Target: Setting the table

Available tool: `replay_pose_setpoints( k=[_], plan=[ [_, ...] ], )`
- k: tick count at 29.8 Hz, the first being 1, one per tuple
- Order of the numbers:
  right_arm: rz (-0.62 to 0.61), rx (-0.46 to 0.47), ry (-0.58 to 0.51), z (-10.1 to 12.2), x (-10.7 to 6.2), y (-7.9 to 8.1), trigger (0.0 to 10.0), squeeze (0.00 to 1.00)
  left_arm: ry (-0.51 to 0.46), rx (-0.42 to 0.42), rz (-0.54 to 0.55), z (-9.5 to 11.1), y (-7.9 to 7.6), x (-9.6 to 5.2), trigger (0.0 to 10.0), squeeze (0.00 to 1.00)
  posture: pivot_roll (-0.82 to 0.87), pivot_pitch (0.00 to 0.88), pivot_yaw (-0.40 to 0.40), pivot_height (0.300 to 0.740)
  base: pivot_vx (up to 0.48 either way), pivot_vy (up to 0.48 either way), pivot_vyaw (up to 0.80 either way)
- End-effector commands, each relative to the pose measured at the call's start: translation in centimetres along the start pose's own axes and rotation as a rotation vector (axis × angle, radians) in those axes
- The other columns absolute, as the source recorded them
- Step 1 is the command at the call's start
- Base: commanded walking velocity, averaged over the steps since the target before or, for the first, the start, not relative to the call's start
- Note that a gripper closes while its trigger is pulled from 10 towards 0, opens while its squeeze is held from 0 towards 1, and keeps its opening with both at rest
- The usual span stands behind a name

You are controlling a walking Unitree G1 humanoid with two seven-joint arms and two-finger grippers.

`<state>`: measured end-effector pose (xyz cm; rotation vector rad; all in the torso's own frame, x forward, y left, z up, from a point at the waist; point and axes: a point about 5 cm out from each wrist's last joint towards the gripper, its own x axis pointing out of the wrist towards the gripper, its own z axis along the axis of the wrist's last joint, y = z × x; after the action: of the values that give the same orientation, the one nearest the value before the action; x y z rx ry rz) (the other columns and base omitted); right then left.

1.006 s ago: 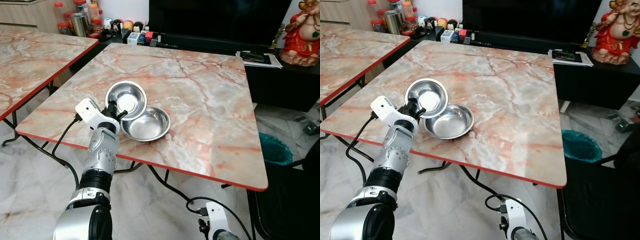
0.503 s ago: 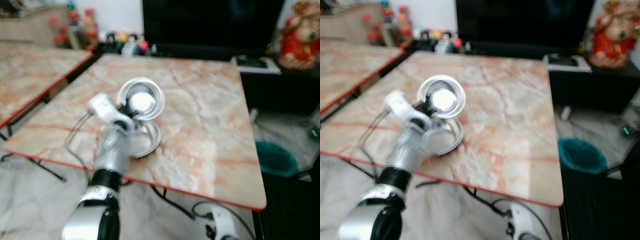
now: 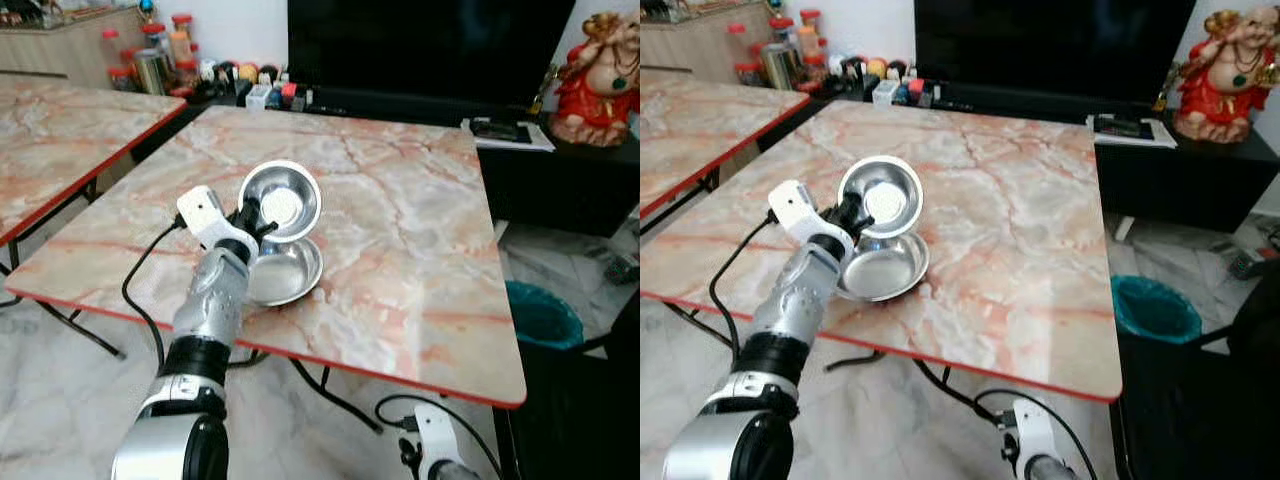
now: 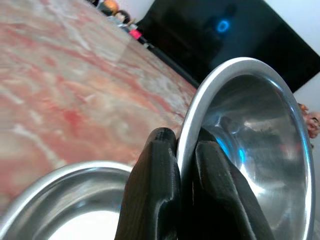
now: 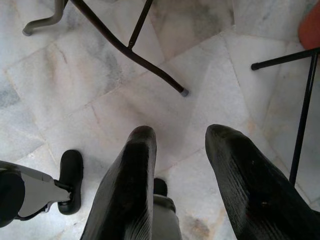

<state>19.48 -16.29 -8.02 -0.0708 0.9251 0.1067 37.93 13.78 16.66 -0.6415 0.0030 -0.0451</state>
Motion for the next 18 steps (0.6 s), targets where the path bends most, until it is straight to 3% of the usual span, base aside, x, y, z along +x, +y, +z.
replay_pose_setpoints(
  k=[1, 3, 4, 7, 12, 18],
  plan=[
    [0.002, -0.001, -0.003, 0.2, 0.0, 0.0, 10.0, 0.00, -0.010, -0.007, 0.010, 0.7, 0.2, -0.2, 10.0, 0.00, 0.00, 0.000, -0.024, 0.719, 0.000, 0.000, 0.00],
    [0.002, -0.001, -0.003, 0.2, 0.0, 0.0, 10.0, 0.00, -0.009, -0.007, 0.010, 0.7, 0.2, -0.2, 10.0, 0.00, 0.00, 0.000, -0.024, 0.719, 0.000, 0.000, 0.00],
    [0.007, -0.006, 0.001, 0.1, 0.0, 0.1, 10.0, 0.00, 0.028, -0.066, 0.085, 1.0, 0.4, 0.2, 10.0, 0.00, 0.01, 0.000, -0.027, 0.719, 0.000, 0.000, 0.00],
    [0.011, -0.007, 0.001, 0.1, 0.0, 0.2, 10.0, 0.00, 0.094, -0.126, 0.168, 0.7, 0.6, 0.6, 10.0, 0.00, 0.01, 0.000, -0.023, 0.719, 0.000, 0.000, 0.00],
    [0.006, 0.000, 0.001, 0.1, 0.0, 0.1, 10.0, 0.00, 0.160, -0.117, 0.236, 0.2, 1.0, 0.8, 10.0, 0.00, 0.00, 0.000, -0.015, 0.719, 0.000, 0.000, 0.00],
    [0.001, 0.004, 0.003, -0.1, 0.0, 0.0, 10.0, 0.00, 0.234, -0.061, 0.229, -0.2, 0.5, 0.6, 10.0, 0.00, 0.00, 0.000, -0.014, 0.719, 0.000, 0.000, 0.00]
  ],
)
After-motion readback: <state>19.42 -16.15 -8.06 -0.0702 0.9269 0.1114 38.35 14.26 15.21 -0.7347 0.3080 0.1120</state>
